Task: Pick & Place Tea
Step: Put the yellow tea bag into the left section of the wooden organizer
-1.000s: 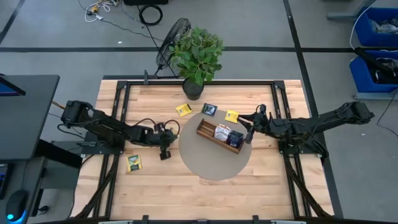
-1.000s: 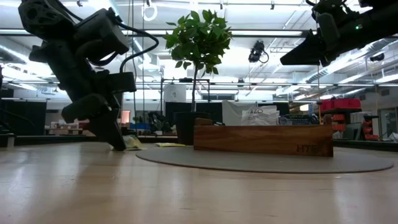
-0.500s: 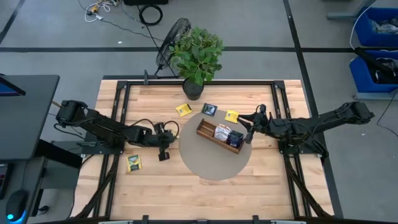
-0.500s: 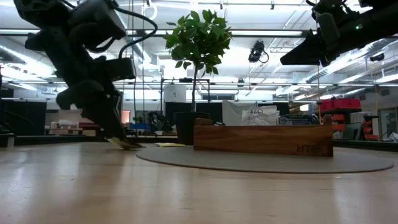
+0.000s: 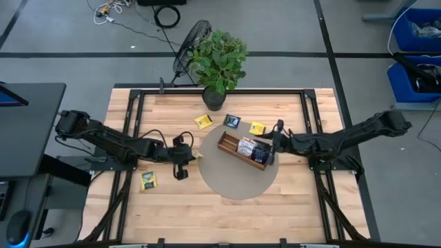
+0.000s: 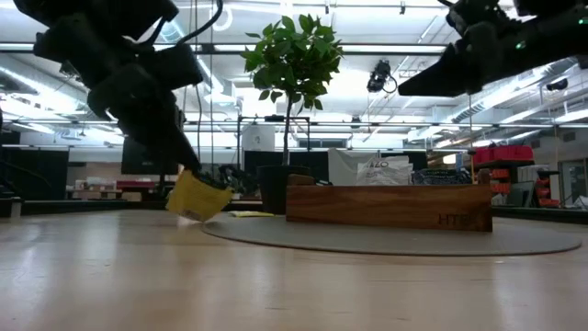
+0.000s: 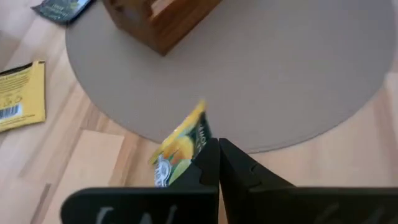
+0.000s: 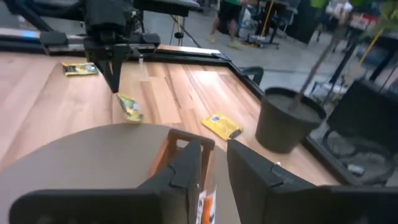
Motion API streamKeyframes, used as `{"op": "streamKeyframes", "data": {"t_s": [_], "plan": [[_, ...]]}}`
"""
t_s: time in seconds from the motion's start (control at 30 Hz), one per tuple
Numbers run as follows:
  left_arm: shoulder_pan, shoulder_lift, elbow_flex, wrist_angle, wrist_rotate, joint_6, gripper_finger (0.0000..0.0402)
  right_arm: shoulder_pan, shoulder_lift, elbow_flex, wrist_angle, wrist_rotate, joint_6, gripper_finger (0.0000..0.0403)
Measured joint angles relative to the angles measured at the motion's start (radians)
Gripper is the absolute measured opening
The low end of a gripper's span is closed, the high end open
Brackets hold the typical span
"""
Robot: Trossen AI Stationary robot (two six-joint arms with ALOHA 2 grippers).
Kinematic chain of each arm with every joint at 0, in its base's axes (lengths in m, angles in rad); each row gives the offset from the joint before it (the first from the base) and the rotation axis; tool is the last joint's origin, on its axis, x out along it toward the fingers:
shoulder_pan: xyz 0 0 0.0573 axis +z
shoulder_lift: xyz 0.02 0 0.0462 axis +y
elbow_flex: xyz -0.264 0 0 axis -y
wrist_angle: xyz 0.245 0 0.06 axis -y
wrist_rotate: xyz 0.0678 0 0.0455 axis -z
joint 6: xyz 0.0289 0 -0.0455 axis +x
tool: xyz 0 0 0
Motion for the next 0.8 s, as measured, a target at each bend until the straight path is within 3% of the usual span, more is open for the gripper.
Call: {"op": "streamKeyframes", "data": {"t_s": [0.17, 0.33, 0.57, 0.8], "plan": [[-0.001, -0.001, 0.0, 0.042, 0.036, -0.002, 0.0001, 0.0, 0.161, 0.0, 0.214, -0.012, -0.097, 0.0103], [-0.004, 0.0, 0.0, 0.112, 0.064, 0.003, 0.0001, 0.0, 0.305, 0.034, 0.356, -0.136, -0.133, 0.016], [-0.004, 0.0, 0.001, 0.148, 0.077, 0.018, 0.0001, 0.011, 0.463, 0.209, 0.221, -0.168, -0.127, 0.0239], [-0.005, 0.0, 0.001, 0.209, 0.115, 0.026, 0.0001, 0.022, 0.598, 0.377, 0.07, -0.269, -0.115, 0.0251]]}}
